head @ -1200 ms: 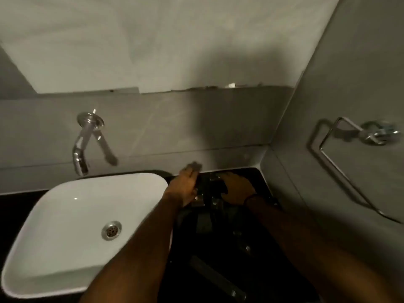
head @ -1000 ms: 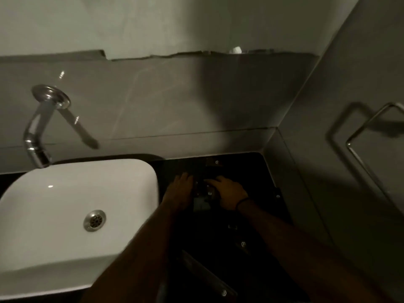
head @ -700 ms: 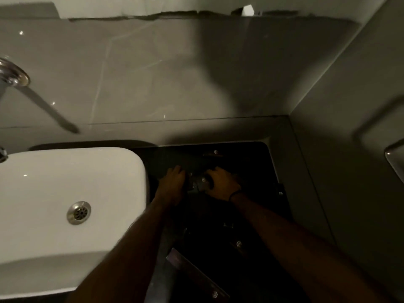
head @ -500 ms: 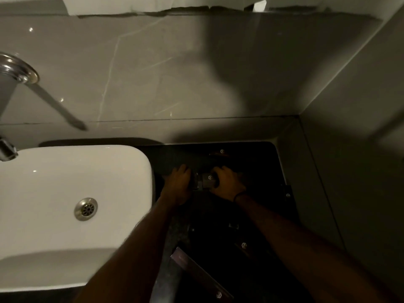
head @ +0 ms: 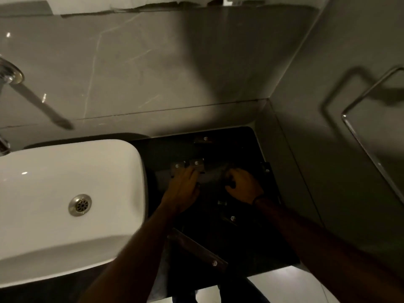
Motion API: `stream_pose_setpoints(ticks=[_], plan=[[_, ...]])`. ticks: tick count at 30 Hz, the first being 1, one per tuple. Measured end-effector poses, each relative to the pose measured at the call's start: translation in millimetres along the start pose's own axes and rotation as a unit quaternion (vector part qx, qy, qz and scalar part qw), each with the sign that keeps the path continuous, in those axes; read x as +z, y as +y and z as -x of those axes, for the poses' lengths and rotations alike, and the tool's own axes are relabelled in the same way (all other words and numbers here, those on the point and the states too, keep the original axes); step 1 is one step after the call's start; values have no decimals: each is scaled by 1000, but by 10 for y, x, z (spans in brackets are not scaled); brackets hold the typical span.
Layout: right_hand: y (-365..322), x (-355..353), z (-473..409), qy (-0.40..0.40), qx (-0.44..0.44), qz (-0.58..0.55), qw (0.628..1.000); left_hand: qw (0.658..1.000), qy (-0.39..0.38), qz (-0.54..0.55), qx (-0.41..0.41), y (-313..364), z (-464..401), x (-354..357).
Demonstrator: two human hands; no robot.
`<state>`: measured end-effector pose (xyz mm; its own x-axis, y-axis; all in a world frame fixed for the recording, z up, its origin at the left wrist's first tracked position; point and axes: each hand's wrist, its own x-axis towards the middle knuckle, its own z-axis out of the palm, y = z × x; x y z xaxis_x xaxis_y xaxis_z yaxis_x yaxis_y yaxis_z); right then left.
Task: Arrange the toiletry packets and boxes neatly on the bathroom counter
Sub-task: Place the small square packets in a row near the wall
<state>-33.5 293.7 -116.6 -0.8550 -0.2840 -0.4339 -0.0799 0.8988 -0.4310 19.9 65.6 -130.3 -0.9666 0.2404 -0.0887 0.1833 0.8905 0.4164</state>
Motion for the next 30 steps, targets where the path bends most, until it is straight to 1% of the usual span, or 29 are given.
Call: stream_pose_setpoints(ticks=[2, 3, 8, 13, 15, 17, 19, 21, 24, 27, 30], plan=[[183, 13, 274, -2, 13, 4, 1000, 997, -69, 31, 34, 206, 76, 101], [239, 5, 390, -9, 21, 10, 1000, 994, -91, 41, 48, 281, 99, 161], [506, 25, 744, -59, 44, 54, 996, 987, -141, 35, 75, 513, 127, 367], [639, 122, 958, -76, 43, 76, 993, 992, -119, 23, 46, 637, 128, 529], [669, 150, 978, -68, 49, 69, 994, 992, -110, 53, 30, 646, 127, 558], [671, 135, 961, -39, 56, 58, 996, 990, -93, 102, 11, 638, 109, 581], [655, 91, 891, -9, 49, 43, 998, 985, -80, 152, -24, 606, 61, 562], [633, 31, 801, -1, 34, 36, 999, 980, -74, 179, -55, 560, -19, 519], [621, -57, 755, -24, 32, 65, 997, 981, -63, 170, -69, 497, -144, 471], [662, -103, 859, -77, 72, 128, 986, 982, -67, 163, -71, 483, -202, 467], [746, 0, 1015, -105, 96, 147, 979, 981, -77, 160, -72, 516, -192, 480]])
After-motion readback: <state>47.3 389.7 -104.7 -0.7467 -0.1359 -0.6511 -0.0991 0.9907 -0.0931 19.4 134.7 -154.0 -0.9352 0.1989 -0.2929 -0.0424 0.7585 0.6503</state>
